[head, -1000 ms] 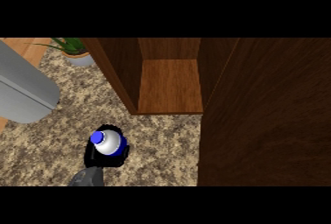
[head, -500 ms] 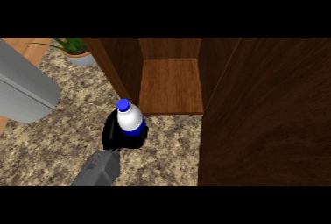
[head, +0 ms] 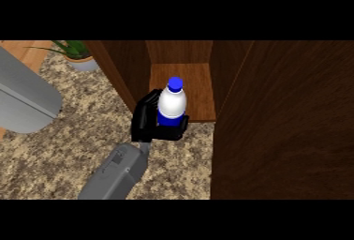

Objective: Pick up the bottled water, place it into the cabinet and close the cabinet

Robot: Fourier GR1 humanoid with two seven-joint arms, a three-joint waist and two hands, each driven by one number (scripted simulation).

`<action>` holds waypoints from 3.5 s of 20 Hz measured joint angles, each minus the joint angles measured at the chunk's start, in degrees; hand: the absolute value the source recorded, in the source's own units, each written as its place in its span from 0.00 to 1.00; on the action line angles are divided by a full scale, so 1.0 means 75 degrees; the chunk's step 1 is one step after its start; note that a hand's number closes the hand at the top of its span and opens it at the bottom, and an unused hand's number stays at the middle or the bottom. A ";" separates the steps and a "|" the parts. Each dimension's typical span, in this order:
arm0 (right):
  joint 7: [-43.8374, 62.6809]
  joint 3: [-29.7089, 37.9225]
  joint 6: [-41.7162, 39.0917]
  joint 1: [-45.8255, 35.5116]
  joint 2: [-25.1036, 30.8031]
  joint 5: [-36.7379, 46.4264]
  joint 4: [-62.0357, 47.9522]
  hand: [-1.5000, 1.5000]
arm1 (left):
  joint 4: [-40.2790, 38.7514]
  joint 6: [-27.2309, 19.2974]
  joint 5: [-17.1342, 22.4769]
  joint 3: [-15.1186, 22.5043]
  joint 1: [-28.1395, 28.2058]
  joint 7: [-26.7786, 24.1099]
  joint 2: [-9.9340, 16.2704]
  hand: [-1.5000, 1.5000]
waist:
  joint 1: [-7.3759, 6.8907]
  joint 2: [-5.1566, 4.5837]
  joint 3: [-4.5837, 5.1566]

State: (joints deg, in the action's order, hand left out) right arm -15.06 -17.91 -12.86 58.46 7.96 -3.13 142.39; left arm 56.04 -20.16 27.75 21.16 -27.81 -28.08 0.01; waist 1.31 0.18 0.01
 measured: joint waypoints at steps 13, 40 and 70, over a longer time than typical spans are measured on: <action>-0.0110 0.0780 -0.0273 -0.0299 0.0164 -0.0192 -0.0093 0.00 | -0.2354 -0.1451 0.0631 0.0093 -0.2816 0.0725 0.0000 1.00 | 0.0204 -0.0093 0.0001; -0.0428 0.1172 -0.0904 -0.0458 0.0179 -0.0503 -0.0274 0.00 | -0.6682 -0.2583 -0.0116 -0.0714 -0.5064 -0.0323 0.0391 0.00 | 0.0622 -0.0304 0.0008; 0.0234 0.0829 -0.0873 -0.0471 -0.0016 -0.0667 -0.0185 0.00 | -0.4804 -0.0151 0.0558 -0.1116 -0.4470 -0.1393 0.0022 0.00 | 0.0013 -0.0017 0.0003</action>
State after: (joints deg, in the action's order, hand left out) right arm -13.30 -11.69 -19.40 54.93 7.84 -8.14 141.00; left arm 20.01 -21.29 31.93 12.80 -61.33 -38.53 0.18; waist 1.41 0.05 0.03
